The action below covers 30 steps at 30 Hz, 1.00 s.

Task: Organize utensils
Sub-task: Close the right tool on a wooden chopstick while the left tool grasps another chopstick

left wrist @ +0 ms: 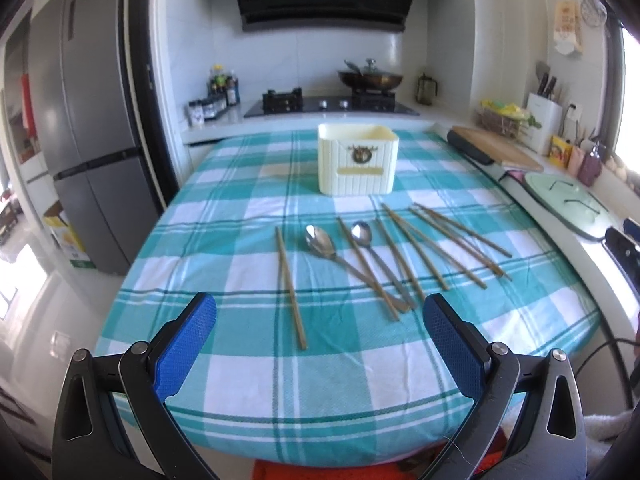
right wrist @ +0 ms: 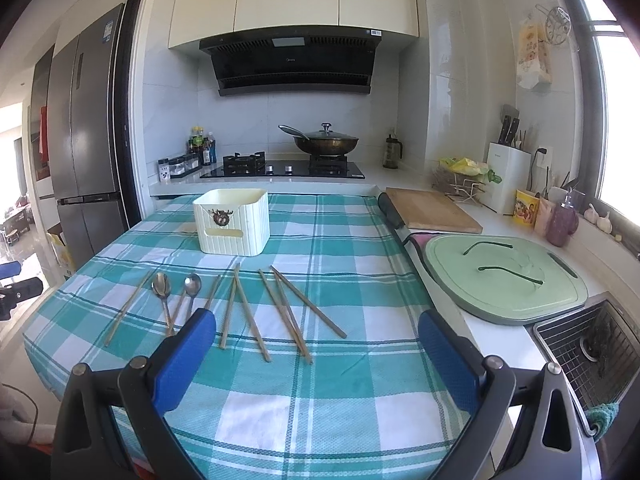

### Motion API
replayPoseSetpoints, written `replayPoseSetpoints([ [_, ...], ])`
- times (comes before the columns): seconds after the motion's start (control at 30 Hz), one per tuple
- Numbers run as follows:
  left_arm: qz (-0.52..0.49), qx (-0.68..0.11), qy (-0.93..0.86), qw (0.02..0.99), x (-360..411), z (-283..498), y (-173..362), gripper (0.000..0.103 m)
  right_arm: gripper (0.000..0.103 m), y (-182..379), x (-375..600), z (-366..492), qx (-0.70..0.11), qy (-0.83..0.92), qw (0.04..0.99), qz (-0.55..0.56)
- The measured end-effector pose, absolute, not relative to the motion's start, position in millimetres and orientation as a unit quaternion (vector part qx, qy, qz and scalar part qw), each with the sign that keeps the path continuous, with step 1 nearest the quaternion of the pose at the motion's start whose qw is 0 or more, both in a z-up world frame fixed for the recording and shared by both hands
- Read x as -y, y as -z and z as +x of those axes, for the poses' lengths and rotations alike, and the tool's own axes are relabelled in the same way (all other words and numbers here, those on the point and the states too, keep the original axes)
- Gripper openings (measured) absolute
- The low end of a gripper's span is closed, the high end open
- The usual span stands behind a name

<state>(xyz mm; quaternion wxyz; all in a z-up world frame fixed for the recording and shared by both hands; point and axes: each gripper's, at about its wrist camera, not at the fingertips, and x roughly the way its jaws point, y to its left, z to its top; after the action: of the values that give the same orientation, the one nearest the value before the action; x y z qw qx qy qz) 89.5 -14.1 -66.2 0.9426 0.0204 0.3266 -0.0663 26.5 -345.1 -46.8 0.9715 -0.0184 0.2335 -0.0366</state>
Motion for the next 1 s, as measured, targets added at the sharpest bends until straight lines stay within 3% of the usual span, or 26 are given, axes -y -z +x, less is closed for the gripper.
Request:
replayPoseSetpoints([
  [0.23, 0.003, -0.378, 0.057, 0.924, -5, 160, 104, 0.103, 0.103, 78, 375, 105, -0.303, 0.015, 0.95, -0.073],
  [0.6, 0.017, -0.454, 0.062, 0.889, -10, 254, 175, 0.102, 0.099, 171, 383, 245, -0.458, -0.098, 0.869, -0.16],
  [0.7, 0.029, -0.47, 0.056, 0.88, -9, 268, 189, 0.101, 0.089, 187, 380, 269, -0.485, -0.112, 0.852, -0.161],
  [0.9, 0.032, -0.503, 0.052, 0.862, -9, 281, 210, 0.081, 0.06, 203, 375, 301, -0.509, -0.147, 0.837, -0.137],
  [0.93, 0.031, -0.504, 0.054, 0.862, -9, 283, 211, 0.079, 0.049, 202, 375, 304, -0.509, -0.149, 0.838, -0.13],
  [0.97, 0.032, -0.499, 0.054, 0.864, -9, 282, 210, 0.072, 0.03, 202, 374, 306, -0.51, -0.148, 0.839, -0.121],
  [1.0, 0.036, -0.497, 0.059, 0.865, -9, 281, 209, 0.067, 0.02, 201, 375, 307, -0.512, -0.144, 0.84, -0.105],
])
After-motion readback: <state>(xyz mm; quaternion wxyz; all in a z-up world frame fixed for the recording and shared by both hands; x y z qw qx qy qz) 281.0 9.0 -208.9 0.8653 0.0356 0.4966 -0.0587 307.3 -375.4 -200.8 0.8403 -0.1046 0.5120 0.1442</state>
